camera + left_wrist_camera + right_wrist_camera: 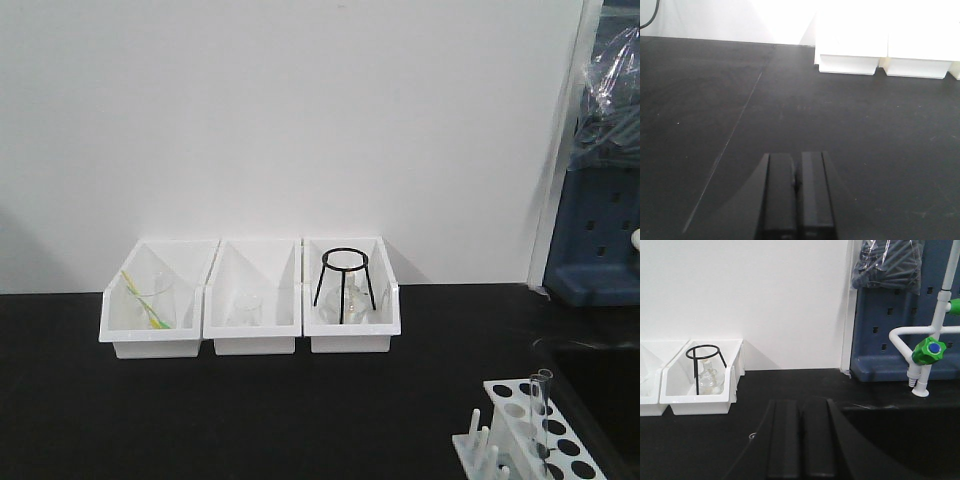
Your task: Flip and reinsert test tube from rack
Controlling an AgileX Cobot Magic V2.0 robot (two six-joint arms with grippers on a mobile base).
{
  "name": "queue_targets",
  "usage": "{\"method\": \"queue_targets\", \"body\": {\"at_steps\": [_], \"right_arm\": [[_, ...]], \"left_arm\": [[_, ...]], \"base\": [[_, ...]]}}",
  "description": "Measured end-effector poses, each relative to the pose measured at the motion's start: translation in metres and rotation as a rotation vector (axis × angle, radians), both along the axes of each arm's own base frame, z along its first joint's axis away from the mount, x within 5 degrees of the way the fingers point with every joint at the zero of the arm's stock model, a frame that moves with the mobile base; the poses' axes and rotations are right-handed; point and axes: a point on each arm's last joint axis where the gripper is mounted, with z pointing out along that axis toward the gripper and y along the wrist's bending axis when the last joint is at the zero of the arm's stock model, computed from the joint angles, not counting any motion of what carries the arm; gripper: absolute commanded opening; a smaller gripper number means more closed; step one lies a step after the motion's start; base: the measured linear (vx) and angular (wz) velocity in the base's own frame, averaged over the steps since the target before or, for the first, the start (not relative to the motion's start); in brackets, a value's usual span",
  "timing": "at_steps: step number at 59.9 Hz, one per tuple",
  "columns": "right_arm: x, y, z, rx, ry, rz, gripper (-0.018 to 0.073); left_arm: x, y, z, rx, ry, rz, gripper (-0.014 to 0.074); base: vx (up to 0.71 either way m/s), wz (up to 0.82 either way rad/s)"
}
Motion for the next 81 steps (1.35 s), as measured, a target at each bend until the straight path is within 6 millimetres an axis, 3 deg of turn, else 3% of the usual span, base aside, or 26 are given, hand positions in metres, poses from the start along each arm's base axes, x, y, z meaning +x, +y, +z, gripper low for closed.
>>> {"method": "queue_targets", "body": {"at_steps": [10, 27, 39, 81], "right_arm": [[-0.023, 0.005, -0.01, -0.009, -0.025, 0.049, -0.0012], [-0.078, 0.006, -0.099, -0.027, -0.031, 0.107, -0.0012], [-0.091, 0.005, -0.139, -0.04, -0.075, 0.112, -0.0012], [-0.091, 0.005, -0.146, -0.039, -0.054, 0.112, -0.0012]], "left_arm": [[0.0, 0.0, 0.0, 0.0, 0.0, 0.0, -0.0006], [0.0, 0.0, 0.0, 0.0, 0.0, 0.0, -0.0006], [0.0, 0.0, 0.0, 0.0, -0.001, 0.0, -0.0006], [0.0, 0.0, 0.0, 0.0, 0.0, 0.0, -0.0006]], "base": [[0.0, 0.0], [0.0, 0.0], [0.0, 0.0], [0.0, 0.0]]}}
